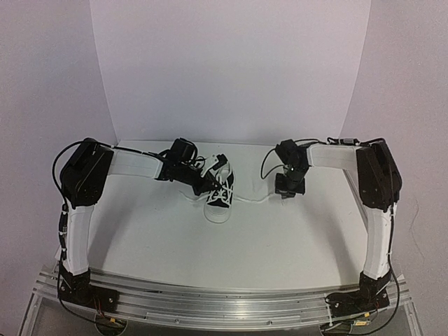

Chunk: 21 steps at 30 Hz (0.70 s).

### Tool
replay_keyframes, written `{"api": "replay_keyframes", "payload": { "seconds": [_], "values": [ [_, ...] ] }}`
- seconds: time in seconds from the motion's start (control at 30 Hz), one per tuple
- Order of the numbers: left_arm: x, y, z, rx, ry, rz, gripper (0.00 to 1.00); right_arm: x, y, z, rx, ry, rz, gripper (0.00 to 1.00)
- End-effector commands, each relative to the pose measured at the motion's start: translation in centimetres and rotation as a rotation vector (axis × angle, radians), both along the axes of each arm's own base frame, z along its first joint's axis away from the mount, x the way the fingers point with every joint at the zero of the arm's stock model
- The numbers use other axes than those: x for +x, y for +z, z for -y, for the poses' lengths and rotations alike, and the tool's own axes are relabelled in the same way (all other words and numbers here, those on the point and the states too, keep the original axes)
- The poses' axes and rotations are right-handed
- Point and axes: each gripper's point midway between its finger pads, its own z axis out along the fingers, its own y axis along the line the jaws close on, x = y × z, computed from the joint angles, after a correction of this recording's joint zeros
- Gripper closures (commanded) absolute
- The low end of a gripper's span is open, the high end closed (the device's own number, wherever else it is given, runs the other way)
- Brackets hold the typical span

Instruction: Tie the shoes

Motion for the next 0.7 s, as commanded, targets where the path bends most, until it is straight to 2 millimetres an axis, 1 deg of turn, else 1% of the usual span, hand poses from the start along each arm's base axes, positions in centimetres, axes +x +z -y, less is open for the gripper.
{"api": "replay_keyframes", "payload": {
  "seconds": [0.0,0.03,0.07,0.13,0.17,0.2,0.27,0.33,0.37,0.53,0.57,0.63,0.67],
  "values": [
    [-0.5,3.5,1.2,-0.041,-0.077,0.064,1.0,8.0,10.1,-8.8,0.229,0.153,0.291,1.0],
    [-0.6,3.5,1.3,-0.039,-0.083,0.068,1.0,8.9,11.7,-11.2,0.27,0.196,0.335,1.0],
    [-0.7,3.5,1.3,-0.037,-0.088,0.073,1.0,9.2,13.0,-13.6,0.314,0.239,0.363,1.0],
    [-0.9,3.5,1.3,-0.034,-0.095,0.084,1.0,9.3,16.1,-18.5,0.429,0.309,0.424,1.0],
    [-0.9,3.5,1.3,-0.033,-0.098,0.088,1.0,9.2,17.3,-20.7,0.486,0.334,0.444,1.0],
    [-1.0,3.5,1.2,-0.031,-0.099,0.091,1.0,9.0,17.9,-22.4,0.536,0.349,0.456,1.0],
    [-1.1,3.5,1.1,-0.026,-0.1,0.094,1.0,8.9,18.7,-25.0,0.636,0.358,0.481,1.0],
    [-1.2,3.4,1.0,-0.022,-0.101,0.095,1.0,8.7,19.2,-26.8,0.737,0.334,0.483,1.0],
    [-1.3,3.3,0.9,-0.02,-0.102,0.094,1.0,8.7,19.8,-27.6,0.79,0.326,0.49,1.0],
    [-1.5,3.1,0.8,-0.02,-0.108,0.088,1.0,7.1,20.7,-30.7,0.898,0.341,0.46,1.0],
    [-1.6,3.0,0.8,-0.019,-0.108,0.087,1.0,6.9,20.7,-31.0,0.907,0.337,0.449,1.0],
    [-1.6,2.9,0.8,-0.019,-0.108,0.087,1.0,6.7,19.9,-31.0,0.909,0.315,0.421,1.0],
    [-1.6,2.9,0.8,-0.018,-0.107,0.086,1.0,6.6,19.5,-30.9,0.903,0.303,0.409,0.97]
  ]
}}
